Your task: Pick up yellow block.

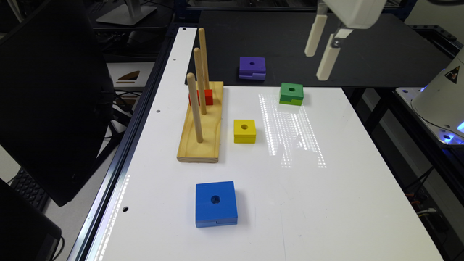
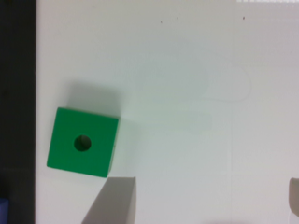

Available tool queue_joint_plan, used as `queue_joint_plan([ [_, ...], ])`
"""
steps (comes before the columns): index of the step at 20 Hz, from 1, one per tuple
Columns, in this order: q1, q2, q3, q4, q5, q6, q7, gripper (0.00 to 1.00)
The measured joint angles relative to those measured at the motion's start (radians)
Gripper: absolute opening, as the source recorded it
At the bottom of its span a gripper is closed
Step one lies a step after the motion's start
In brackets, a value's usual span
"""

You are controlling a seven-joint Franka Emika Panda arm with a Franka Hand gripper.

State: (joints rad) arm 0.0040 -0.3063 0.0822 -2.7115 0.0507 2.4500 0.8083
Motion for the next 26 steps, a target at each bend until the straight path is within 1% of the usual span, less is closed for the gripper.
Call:
queue_joint_plan([
  [3,0.000,0.041,0.005,0.039,0.0000,0.000,0.004,1.00],
  [4,0.000,0.054,0.009,0.052,0.0000,0.000,0.007,1.00],
  [6,0.000,0.072,0.016,0.068,0.0000,0.000,0.015,1.00],
  [8,0.000,0.085,0.020,0.080,0.0000,0.000,0.019,1.00],
  [10,0.000,0.095,0.021,0.091,0.0000,0.000,0.019,1.00],
  [15,0.000,0.109,0.021,0.108,0.0000,0.000,0.020,1.00],
  [18,-0.001,0.122,0.021,0.126,0.0000,0.000,0.020,1.00],
  [20,-0.001,0.139,0.021,0.145,0.0000,0.000,0.020,1.00],
  [23,-0.001,0.177,0.022,0.182,0.0000,0.000,0.020,1.00],
  [26,-0.001,0.207,0.024,0.210,0.0000,0.000,0.021,1.00],
])
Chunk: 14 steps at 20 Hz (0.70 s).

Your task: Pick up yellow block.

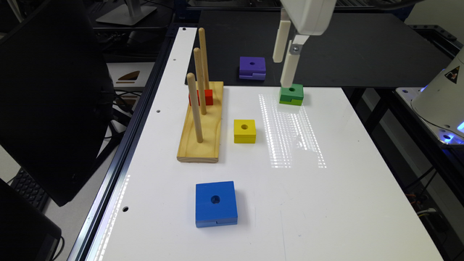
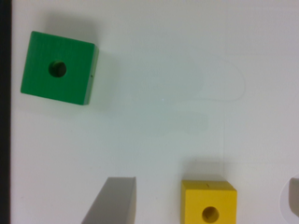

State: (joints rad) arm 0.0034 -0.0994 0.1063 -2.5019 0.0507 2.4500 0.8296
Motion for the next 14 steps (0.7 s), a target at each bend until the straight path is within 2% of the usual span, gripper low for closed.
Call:
queue_joint_plan([
  [5,0.000,0.025,0.007,0.024,0.0000,0.000,0.007,1.00],
  [10,0.000,0.044,0.028,0.051,0.0000,0.000,0.031,1.00],
  [14,0.000,0.065,0.029,0.074,0.0000,0.000,0.033,1.00],
])
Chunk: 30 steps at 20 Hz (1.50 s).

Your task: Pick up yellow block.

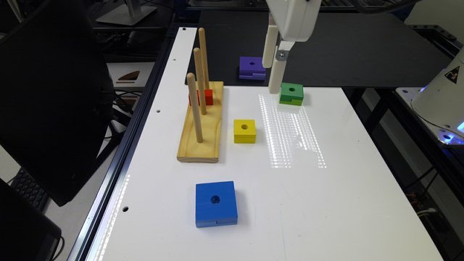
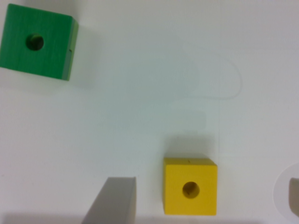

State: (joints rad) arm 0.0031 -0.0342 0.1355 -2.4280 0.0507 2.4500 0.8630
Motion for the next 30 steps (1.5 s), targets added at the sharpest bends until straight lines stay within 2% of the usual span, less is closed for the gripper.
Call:
queue_joint_plan([
  [6,0.000,0.032,0.000,0.032,0.0000,0.000,0.000,1.00],
  [10,-0.001,0.050,0.000,0.036,0.0000,0.004,0.000,1.00],
  [15,-0.001,0.125,-0.001,0.037,-0.0008,0.071,0.000,1.00],
  [17,-0.001,0.141,-0.001,0.039,-0.0008,0.085,0.000,1.00],
  [25,-0.002,0.145,-0.002,0.054,-0.0008,0.086,0.000,1.00],
  [30,-0.005,0.163,-0.002,0.084,-0.0013,0.085,0.000,1.00],
])
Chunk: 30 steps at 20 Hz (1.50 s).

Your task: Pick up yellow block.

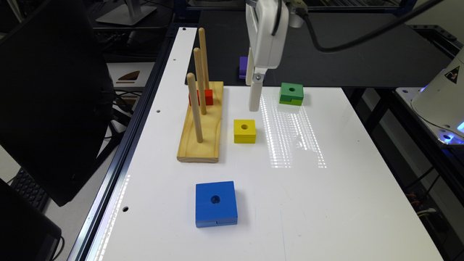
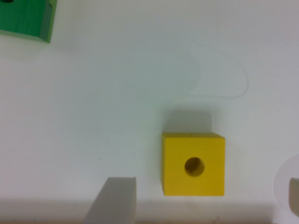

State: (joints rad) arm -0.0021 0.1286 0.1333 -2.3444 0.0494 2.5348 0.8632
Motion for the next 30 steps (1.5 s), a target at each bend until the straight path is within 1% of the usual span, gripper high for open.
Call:
queue_joint_plan([
  [7,-0.001,0.033,0.000,0.012,-0.0005,0.006,0.000,1.00],
  [9,-0.002,0.053,0.000,0.013,-0.0013,0.021,0.000,1.00],
  [13,-0.003,0.105,0.000,0.016,-0.0032,0.066,0.000,1.00],
  [16,-0.003,0.132,0.000,0.026,-0.0037,0.083,0.000,1.00],
  [19,-0.004,0.139,0.000,0.034,-0.0037,0.083,0.000,1.00],
  [25,-0.004,0.148,0.000,0.034,-0.0038,0.085,0.000,1.00],
  [30,-0.004,0.192,-0.001,0.035,-0.0067,0.124,0.000,1.00],
])
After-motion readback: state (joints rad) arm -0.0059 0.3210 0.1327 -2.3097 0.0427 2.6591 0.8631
